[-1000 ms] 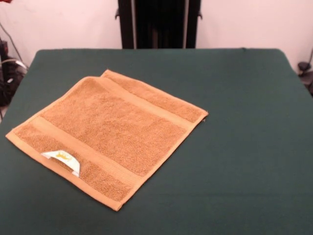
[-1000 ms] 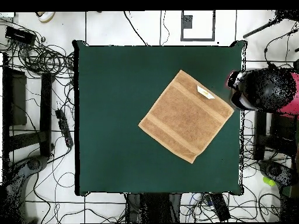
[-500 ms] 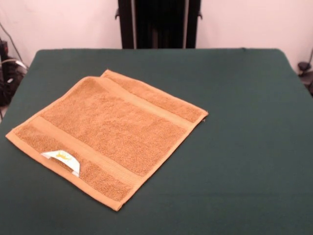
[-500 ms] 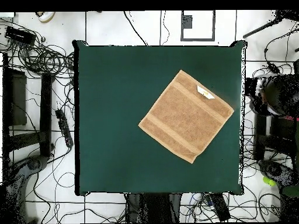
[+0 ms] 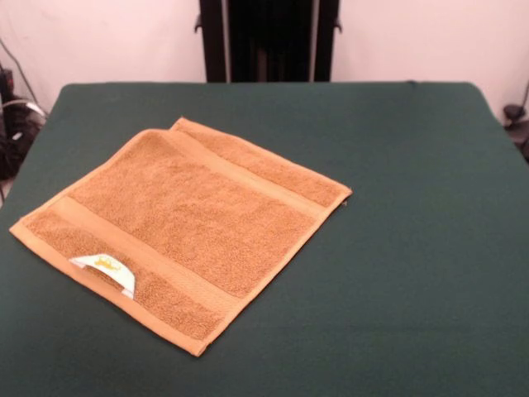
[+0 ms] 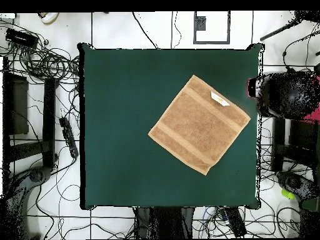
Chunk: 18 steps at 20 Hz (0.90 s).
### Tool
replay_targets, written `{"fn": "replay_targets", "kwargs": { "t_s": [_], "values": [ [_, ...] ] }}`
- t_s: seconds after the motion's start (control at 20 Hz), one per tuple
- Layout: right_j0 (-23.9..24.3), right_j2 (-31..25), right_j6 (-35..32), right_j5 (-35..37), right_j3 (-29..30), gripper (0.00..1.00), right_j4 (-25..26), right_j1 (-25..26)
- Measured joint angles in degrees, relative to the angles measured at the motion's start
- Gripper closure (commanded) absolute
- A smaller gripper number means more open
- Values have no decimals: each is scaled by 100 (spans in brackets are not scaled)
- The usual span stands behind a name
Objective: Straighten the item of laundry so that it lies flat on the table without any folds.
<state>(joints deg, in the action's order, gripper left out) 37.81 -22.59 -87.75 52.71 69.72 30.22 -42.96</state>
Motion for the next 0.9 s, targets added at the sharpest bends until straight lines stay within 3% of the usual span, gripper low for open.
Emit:
{"fn": "replay_targets", "kwargs": {
  "t_s": [0.55,0.9],
  "values": [
    [-479,-1,0,-143,0,100,2,95],
    [-362,-8,1,-142,2,100,1,129]
  ]
}}
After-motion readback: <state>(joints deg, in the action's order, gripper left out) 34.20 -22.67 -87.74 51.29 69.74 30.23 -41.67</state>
